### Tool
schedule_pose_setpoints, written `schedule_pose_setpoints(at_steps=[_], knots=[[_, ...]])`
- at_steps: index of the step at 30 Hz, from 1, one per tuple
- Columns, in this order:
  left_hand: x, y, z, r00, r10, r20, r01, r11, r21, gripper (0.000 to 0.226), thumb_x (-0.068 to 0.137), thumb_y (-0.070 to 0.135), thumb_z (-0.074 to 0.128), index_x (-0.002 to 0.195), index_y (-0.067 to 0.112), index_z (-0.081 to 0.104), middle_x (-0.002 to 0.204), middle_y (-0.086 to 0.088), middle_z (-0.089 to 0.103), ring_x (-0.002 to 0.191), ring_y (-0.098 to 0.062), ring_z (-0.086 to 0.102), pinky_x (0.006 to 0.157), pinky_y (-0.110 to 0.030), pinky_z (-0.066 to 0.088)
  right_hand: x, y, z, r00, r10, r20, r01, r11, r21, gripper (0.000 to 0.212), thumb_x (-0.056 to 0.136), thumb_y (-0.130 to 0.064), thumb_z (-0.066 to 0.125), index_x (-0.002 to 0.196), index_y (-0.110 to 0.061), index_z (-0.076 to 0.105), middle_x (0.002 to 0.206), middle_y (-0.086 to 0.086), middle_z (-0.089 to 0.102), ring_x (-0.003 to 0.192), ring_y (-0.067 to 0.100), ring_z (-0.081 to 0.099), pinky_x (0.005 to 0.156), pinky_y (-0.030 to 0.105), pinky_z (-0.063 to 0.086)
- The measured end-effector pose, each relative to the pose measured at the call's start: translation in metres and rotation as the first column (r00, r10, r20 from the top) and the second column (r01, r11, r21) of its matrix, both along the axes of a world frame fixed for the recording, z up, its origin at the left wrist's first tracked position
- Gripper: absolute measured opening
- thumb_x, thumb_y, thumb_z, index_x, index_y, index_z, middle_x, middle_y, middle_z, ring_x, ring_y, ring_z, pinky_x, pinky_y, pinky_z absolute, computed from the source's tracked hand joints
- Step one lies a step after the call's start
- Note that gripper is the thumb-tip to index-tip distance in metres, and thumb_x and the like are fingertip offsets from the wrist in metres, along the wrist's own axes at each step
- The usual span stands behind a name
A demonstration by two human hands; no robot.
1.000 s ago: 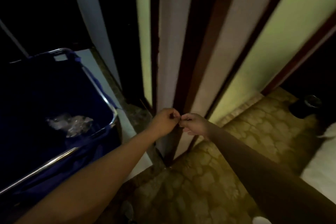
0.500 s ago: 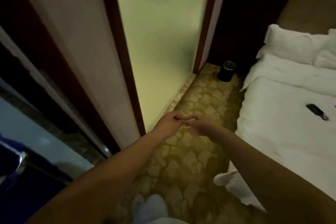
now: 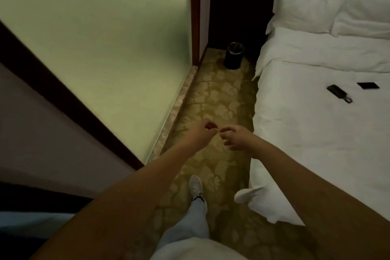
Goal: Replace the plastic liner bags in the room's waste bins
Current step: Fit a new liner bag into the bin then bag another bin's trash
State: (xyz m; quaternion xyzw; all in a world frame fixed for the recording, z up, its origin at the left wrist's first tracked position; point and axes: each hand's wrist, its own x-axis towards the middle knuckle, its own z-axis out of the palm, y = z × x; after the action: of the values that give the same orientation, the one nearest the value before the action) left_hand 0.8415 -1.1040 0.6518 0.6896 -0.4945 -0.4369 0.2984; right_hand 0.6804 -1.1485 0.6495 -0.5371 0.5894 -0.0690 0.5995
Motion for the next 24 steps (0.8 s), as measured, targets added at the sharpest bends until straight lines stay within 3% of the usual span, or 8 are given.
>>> schedule_pose_setpoints(at_steps=[4,10,14,19,24], knots=[[0.013,-0.079,-0.014,0.999,0.017,-0.052,-0.014,0.998,0.057,0.024,0.094,0.026,0.062,0.115,0.017,0.067,0.106,0.003,0.067,0.096,-0.013,0.061,0.076,-0.027,0.048,0.008,-0.075,0.001,0.999,-0.003,-0.049,0.004,1.000,0.002,0.029,0.099,-0.030,0.060,0.127,-0.022,0.060,0.117,0.004,0.064,0.104,0.023,0.065,0.093,0.039,0.057],[0.031,-0.188,-0.021,0.996,0.024,-0.083,-0.017,0.997,0.078,0.022,0.091,0.026,0.064,0.110,0.018,0.071,0.099,0.001,0.071,0.090,-0.015,0.064,0.072,-0.026,0.045,0.024,-0.181,0.012,0.996,-0.025,-0.087,0.023,0.999,-0.024,0.028,0.099,-0.031,0.058,0.127,-0.024,0.059,0.118,0.002,0.062,0.102,0.020,0.065,0.074,0.027,0.056],[0.039,-0.247,-0.018,0.992,0.029,-0.123,-0.017,0.995,0.095,0.021,0.091,0.023,0.064,0.110,0.016,0.070,0.089,0.003,0.066,0.076,-0.011,0.058,0.065,-0.025,0.042,0.024,-0.236,0.011,0.993,-0.052,-0.101,0.052,0.999,-0.004,0.030,0.099,-0.031,0.058,0.128,-0.024,0.059,0.119,0.001,0.062,0.103,0.020,0.065,0.079,0.029,0.057],[0.044,-0.321,-0.023,0.991,0.032,-0.127,-0.019,0.995,0.103,0.023,0.090,0.024,0.065,0.111,0.016,0.070,0.098,0.000,0.070,0.084,-0.013,0.061,0.070,-0.025,0.044,0.028,-0.309,0.009,0.995,-0.070,-0.076,0.071,0.997,0.013,0.030,0.099,-0.033,0.058,0.128,-0.025,0.060,0.118,-0.001,0.062,0.103,0.020,0.065,0.090,0.036,0.058],[0.045,-0.406,-0.030,0.993,0.046,-0.106,-0.033,0.992,0.120,0.021,0.090,0.027,0.064,0.108,0.018,0.070,0.090,0.000,0.068,0.072,-0.012,0.058,0.062,-0.025,0.043,0.034,-0.396,0.000,0.997,-0.038,-0.066,0.039,0.999,0.020,0.026,0.099,-0.031,0.057,0.125,-0.027,0.060,0.117,0.000,0.062,0.104,0.019,0.064,0.091,0.036,0.057]])
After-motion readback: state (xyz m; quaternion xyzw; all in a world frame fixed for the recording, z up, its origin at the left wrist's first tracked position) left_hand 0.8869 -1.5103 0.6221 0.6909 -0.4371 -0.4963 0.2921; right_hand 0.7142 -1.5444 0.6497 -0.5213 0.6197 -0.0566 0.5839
